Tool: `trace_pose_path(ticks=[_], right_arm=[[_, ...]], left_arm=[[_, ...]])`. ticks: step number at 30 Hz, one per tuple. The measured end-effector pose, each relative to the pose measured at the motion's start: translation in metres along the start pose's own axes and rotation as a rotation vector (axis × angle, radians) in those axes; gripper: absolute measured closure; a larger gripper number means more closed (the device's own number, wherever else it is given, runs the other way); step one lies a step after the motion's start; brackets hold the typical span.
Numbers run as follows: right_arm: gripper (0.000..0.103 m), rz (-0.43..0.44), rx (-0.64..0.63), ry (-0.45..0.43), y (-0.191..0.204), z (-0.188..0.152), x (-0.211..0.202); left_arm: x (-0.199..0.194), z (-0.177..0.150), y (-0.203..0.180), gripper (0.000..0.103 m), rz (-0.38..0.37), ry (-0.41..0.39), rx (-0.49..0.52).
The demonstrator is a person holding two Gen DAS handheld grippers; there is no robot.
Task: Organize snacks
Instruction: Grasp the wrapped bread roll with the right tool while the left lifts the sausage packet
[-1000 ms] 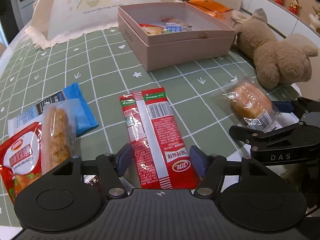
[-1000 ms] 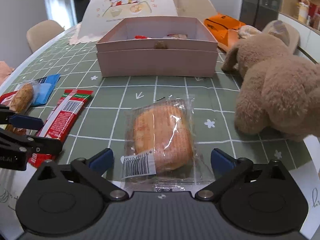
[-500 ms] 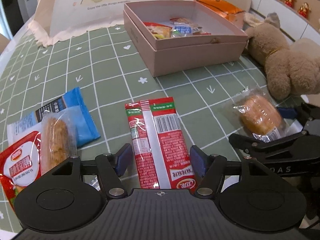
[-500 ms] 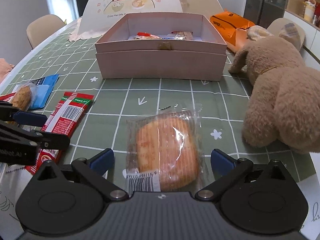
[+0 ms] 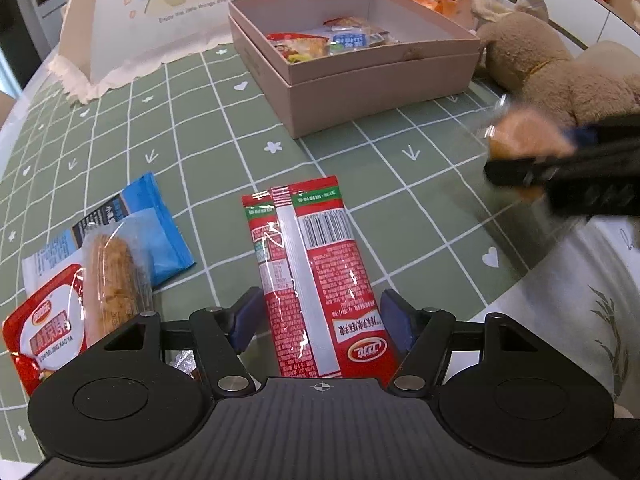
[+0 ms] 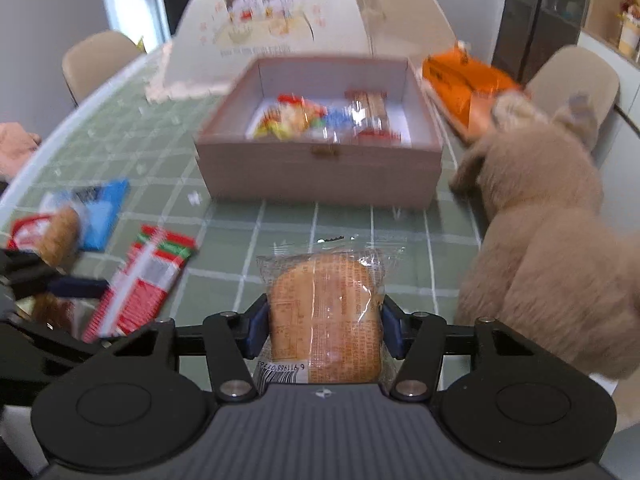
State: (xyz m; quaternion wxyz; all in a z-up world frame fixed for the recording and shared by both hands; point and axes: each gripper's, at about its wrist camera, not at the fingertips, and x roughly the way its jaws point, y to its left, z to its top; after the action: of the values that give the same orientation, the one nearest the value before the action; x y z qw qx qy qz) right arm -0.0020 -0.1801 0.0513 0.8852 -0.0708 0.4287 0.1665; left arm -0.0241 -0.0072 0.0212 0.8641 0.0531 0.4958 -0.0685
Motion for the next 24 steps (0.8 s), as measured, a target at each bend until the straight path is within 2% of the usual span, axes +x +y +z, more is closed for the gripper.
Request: trace_pose_path(ticks=[2, 4, 8, 10, 16, 19, 20, 22, 24], right_arm=[[0.048, -0.001, -0.008, -0.039, 0.0, 0.006, -0.012], [0.048, 0.004, -0.001, -0.072, -0.001, 0.01, -0.024], [0.048, 0.008, 0.046, -0.105, -0.01, 0.014, -0.041], [0.048, 0.013, 0.076, -0.12, -0.017, 0.014, -0.05], [0.047, -0.013, 0.091, -0.193, -0.019, 0.014, -0.075], [0.048, -0.017, 0.097, -0.205, -0.017, 0.013, -0.081], [0.048, -0.015, 0.1, -0.208, -0.016, 0.013, -0.081], [0.048, -0.019, 0.103, -0.203, -0.013, 0.016, -0.08], [0.048, -0.026, 0.104, -0.196, -0.01, 0.021, -0.078]], left_arm=[[-0.001, -0.001, -0.002, 0.039, 0.002, -0.016, 0.005], [-0.005, -0.002, -0.005, 0.05, -0.007, -0.029, 0.02], [-0.025, 0.002, -0.004, 0.053, -0.123, -0.07, 0.001], [-0.042, 0.013, -0.002, 0.053, -0.147, -0.131, -0.005], [-0.101, 0.08, 0.012, 0.052, -0.199, -0.405, -0.039], [-0.114, 0.122, 0.015, 0.051, -0.219, -0.52, -0.048], [-0.112, 0.138, 0.016, 0.051, -0.247, -0.555, -0.069], [-0.097, 0.166, 0.022, 0.048, -0.325, -0.564, -0.129], [-0.087, 0.181, 0.027, 0.048, -0.327, -0.545, -0.193]])
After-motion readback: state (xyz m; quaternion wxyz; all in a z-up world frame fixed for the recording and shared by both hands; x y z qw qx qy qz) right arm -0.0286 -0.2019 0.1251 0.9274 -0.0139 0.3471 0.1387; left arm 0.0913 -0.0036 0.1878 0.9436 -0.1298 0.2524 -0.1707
